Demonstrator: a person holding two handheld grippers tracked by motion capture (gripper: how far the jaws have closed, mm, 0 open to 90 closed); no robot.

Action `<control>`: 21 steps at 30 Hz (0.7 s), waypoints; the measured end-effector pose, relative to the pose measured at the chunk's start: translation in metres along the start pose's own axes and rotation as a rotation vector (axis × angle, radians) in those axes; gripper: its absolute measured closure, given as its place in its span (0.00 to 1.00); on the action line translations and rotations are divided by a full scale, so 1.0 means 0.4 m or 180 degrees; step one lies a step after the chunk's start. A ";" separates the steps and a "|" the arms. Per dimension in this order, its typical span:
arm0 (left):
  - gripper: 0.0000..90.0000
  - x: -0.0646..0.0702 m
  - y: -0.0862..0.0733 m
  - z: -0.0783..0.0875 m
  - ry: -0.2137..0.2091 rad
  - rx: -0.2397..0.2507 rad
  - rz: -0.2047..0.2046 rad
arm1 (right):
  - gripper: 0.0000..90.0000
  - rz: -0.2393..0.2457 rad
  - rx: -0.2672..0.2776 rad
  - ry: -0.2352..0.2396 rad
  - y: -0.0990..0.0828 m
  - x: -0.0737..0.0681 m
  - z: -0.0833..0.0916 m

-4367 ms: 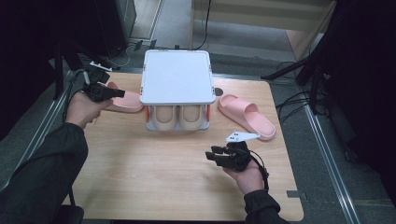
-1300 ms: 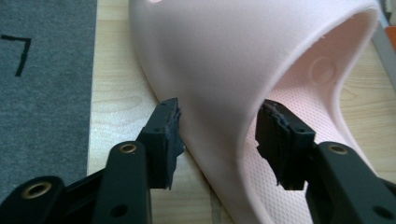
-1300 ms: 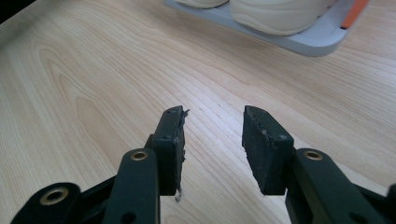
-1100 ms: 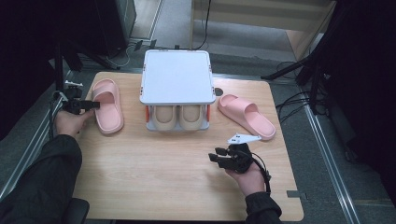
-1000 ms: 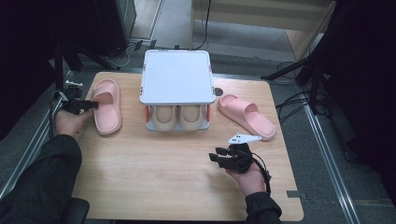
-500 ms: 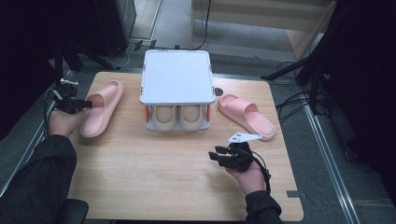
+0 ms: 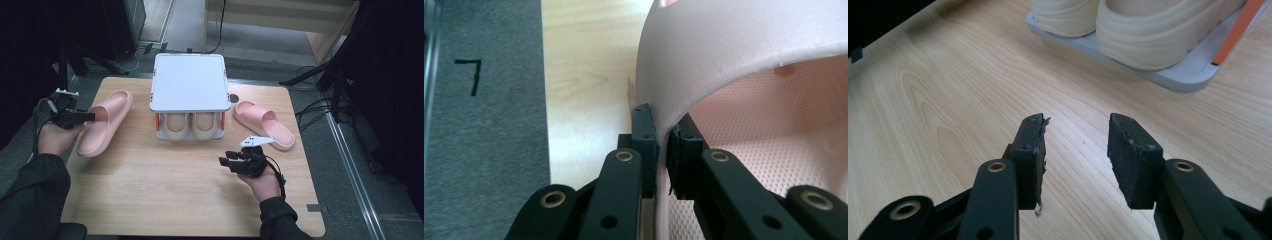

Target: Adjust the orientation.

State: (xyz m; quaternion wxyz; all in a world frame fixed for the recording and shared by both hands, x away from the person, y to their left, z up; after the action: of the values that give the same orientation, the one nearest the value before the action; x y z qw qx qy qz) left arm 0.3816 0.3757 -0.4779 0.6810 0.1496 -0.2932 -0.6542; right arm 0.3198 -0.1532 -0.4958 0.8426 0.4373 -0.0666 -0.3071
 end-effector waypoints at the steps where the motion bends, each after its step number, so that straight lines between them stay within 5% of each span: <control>1: 0.93 0.002 -0.012 0.006 -0.0018 -0.0031 -0.0032 | 0.66 0.0008 0.0007 0.0010 0.003 0.001 -0.002; 7: 0.93 0.049 -0.076 0.037 -0.0083 -0.0095 -0.0215 | 0.66 0.0039 0.0022 0.0043 0.019 0.000 -0.008; 12: 0.93 0.092 -0.126 0.046 -0.0186 -0.0113 -0.0244 | 0.66 0.0082 0.0041 0.0025 0.029 -0.001 -0.012; 21: 0.93 0.194 -0.181 0.058 -0.0367 -0.0177 -0.0502 | 0.66 0.0088 0.0078 0.0026 0.035 -0.003 -0.013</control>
State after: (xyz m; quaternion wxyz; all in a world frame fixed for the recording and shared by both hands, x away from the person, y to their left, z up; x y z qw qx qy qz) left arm 0.3076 0.2969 -0.4864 0.6132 0.1153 -0.3009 -0.7212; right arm 0.3274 -0.1429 -0.4880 0.8417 0.4478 -0.0730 -0.2927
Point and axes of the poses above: each handheld gripper's, and its own axes: z roughly backward along the jaws, y roughly out of its top, x roughly to its right, the point moved 2 cm from there along -z, roughly forward along the jaws, and after that the axes turned 7 degrees about z, right-handed, at the moved point
